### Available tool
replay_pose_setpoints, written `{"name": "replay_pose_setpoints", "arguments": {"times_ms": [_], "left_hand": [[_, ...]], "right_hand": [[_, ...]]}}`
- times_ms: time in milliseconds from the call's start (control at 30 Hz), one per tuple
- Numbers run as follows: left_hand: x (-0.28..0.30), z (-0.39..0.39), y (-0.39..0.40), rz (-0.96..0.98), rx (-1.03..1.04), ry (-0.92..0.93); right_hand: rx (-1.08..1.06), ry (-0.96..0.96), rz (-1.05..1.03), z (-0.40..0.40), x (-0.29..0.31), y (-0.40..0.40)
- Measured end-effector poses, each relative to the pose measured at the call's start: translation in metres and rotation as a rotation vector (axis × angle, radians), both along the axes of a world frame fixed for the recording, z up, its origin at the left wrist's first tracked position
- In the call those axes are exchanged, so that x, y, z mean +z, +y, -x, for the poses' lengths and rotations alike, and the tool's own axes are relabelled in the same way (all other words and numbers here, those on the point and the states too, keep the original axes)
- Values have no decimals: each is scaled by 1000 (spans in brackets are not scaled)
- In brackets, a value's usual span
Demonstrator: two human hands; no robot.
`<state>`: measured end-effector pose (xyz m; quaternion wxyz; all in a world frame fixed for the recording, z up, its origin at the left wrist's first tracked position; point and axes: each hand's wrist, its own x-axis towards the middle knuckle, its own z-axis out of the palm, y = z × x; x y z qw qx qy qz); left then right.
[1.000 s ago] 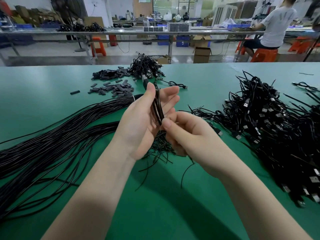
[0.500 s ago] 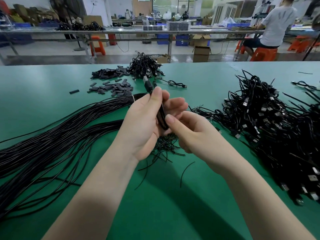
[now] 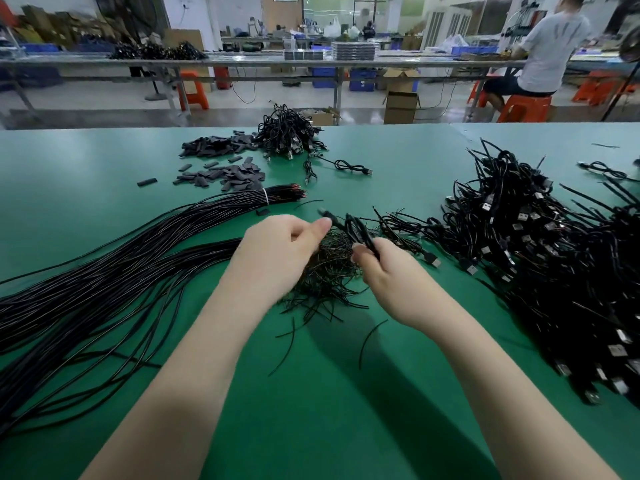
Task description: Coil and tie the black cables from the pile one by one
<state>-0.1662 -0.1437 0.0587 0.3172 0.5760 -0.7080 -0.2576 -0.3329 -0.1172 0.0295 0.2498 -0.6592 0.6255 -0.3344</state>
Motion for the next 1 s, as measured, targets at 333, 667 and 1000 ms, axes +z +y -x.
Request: {"name": "replay_pose_setpoints", "arguments": {"times_ms": [333, 667, 1000], "left_hand": [[-24, 33, 13, 439, -464, -843], [-78, 14, 1, 51, -139, -270], [-111, 18, 3, 81, 113, 375]], "right_hand": [[394, -174, -708, 46, 1, 5], [-177, 459, 486, 63, -5, 14], [191, 460, -92, 47, -56, 27]]}}
